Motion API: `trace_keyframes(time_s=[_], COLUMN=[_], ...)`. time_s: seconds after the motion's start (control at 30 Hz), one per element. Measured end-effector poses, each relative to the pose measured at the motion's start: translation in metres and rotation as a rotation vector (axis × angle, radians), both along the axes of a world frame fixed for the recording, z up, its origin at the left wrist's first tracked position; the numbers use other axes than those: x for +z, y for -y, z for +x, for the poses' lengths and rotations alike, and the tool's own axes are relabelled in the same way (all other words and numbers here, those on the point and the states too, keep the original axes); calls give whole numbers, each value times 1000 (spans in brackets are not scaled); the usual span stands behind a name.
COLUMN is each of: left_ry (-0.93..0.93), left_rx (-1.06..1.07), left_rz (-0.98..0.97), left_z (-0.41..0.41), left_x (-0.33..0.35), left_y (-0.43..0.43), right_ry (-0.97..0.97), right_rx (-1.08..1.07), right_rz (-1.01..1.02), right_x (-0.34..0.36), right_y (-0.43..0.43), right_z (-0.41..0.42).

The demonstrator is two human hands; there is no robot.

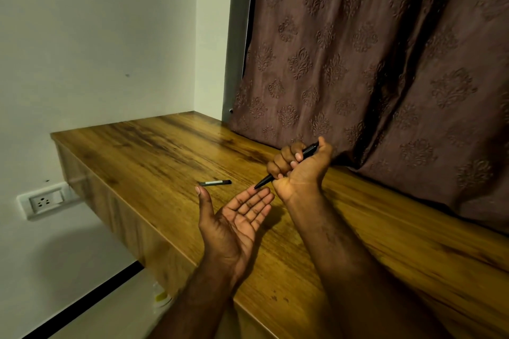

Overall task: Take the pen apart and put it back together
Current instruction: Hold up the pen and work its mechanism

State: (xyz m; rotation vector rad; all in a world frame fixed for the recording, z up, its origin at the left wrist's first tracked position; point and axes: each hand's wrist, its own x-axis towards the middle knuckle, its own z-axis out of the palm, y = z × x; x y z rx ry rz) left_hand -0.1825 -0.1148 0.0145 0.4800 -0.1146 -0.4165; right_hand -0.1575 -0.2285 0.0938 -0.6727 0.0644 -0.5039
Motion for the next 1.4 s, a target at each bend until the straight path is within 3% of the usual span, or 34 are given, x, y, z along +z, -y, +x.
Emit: trace_keyframes(time_s=[1.4], left_ry=[-30], left_rx=[-42], left_rz=[-44], left_z=[0], left_x=[0], left_y=[-3], right_ry=[19], right_rx=[4], right_rz=[-87], right_x=[11], right_y=[-8], right_z=[-8])
